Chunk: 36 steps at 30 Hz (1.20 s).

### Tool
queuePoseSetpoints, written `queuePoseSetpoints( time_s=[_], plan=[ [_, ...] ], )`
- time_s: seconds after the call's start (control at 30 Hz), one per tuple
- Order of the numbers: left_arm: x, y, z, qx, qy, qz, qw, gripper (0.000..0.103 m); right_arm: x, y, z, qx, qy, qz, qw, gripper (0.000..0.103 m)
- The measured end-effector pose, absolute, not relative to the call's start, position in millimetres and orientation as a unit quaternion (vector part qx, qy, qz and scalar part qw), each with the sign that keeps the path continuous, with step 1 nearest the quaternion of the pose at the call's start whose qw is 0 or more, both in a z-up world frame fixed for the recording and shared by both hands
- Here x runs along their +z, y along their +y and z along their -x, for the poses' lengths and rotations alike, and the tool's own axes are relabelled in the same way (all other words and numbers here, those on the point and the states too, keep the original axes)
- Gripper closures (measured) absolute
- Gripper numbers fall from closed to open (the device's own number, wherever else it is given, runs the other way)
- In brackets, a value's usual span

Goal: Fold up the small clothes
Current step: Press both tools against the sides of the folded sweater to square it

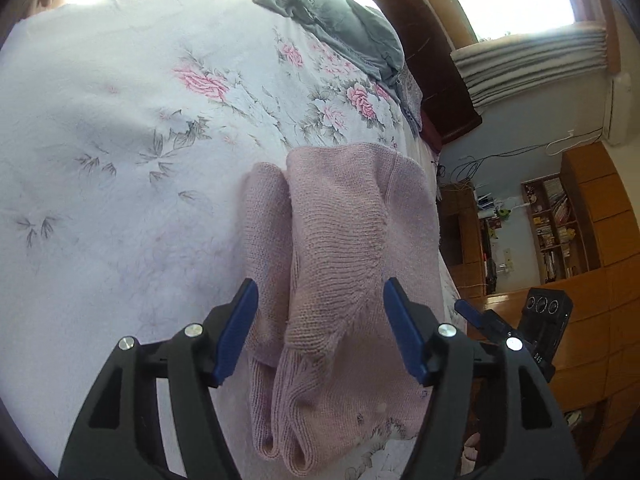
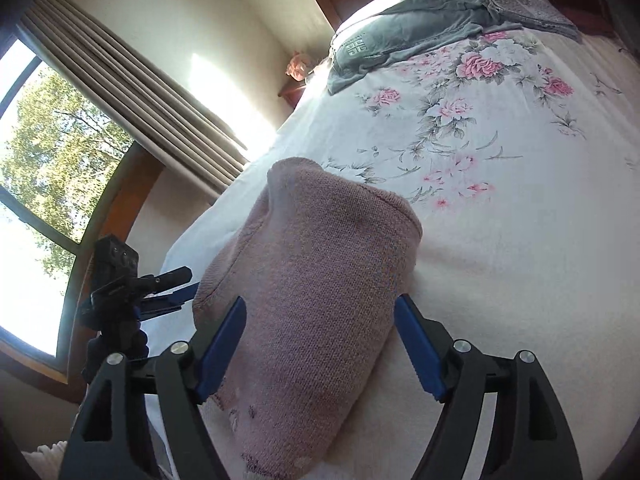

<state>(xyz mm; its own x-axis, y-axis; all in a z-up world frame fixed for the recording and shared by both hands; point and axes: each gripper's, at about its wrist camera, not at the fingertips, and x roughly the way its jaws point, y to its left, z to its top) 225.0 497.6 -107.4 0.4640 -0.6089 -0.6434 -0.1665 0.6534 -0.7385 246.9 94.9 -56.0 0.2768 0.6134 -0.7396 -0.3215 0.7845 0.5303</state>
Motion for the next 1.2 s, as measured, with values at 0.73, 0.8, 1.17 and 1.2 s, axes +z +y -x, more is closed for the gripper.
queuePoseSetpoints(
  time_s=[0.73, 0.8, 1.17, 1.2],
  plan=[
    [-180.0, 462.6, -247.5, -0.261, 0.519, 0.408, 0.704, 0.015, -149.9, 105.6, -254.5, 0.324, 0.588, -0.298, 0.679, 0.014],
    [-183.3, 461.6, -248.8, -0.262, 0.514, 0.415, 0.704, 0.029, -153.2, 110.4, -257.5, 0.322, 0.587, -0.299, 0.680, 0.013],
    [-162.1, 441.0, -216.6, -0.328, 0.441, 0.500, 0.669, 0.052, -105.1, 88.3, -237.4, 0.358, 0.555, -0.298, 0.689, 0.038],
    [-154.0, 433.0, -212.3, -0.336, 0.438, 0.497, 0.670, 0.052, -97.5, 80.6, -233.7, 0.361, 0.551, -0.299, 0.691, 0.038]
  ],
)
